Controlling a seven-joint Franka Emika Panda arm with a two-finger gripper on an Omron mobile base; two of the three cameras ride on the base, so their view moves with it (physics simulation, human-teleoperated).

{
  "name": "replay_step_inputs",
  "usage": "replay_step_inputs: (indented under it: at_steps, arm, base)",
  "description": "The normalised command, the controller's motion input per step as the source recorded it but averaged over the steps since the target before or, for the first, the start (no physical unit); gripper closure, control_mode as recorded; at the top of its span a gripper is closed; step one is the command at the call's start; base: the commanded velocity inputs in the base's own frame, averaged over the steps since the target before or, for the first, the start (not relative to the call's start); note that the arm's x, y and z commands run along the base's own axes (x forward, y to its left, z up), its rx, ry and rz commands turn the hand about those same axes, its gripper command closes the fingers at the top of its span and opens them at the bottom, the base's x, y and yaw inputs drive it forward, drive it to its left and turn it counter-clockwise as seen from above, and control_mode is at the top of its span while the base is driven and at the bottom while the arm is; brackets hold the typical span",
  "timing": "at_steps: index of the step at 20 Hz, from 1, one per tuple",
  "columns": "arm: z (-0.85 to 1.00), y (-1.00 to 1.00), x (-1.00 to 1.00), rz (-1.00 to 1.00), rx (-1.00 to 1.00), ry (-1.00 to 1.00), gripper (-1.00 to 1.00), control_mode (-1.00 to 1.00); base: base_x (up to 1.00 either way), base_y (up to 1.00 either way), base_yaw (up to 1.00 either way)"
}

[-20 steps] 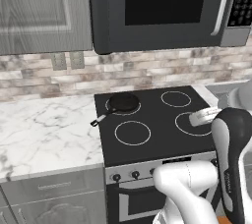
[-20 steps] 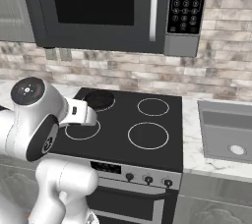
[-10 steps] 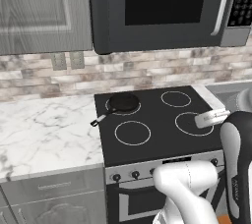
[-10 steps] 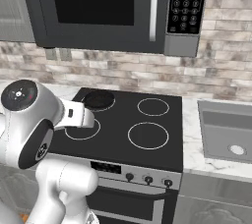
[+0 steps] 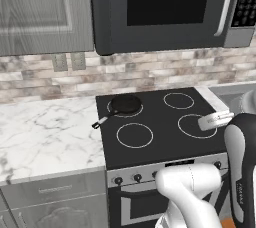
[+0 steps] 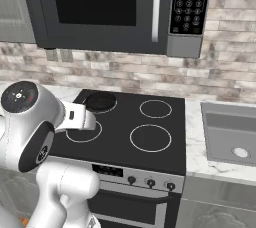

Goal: Pick the croissant and place it on the pan. Then turn on the stove to warm the croissant.

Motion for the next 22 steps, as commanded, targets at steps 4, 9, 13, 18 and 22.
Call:
replay_step_inputs:
  at_steps: [4,9,13,18,22]
  arm:
    - [0.00,0.00,0.03,0.00,0.00,0.01,-1.00,-1.00]
    - [0.00,0.00,0.00,0.00,0.00,0.01,-1.00,-1.00]
    - [0.00,0.00,0.00,0.00,0.00,0.00,-1.00,-1.00]
    - [0.00,0.00,-0.05,0.00,0.00,0.00,-1.00,-1.00]
    - [0.00,-0.03,-0.29,0.00,0.00,0.00,-1.00,-1.00]
  base:
    - [0.00,0.00,0.00]
    - [0.00,0.00,0.00]
    - [0.00,0.00,0.00]
    - [0.00,0.00,0.00]
    - [0.00,0.00,0.00]
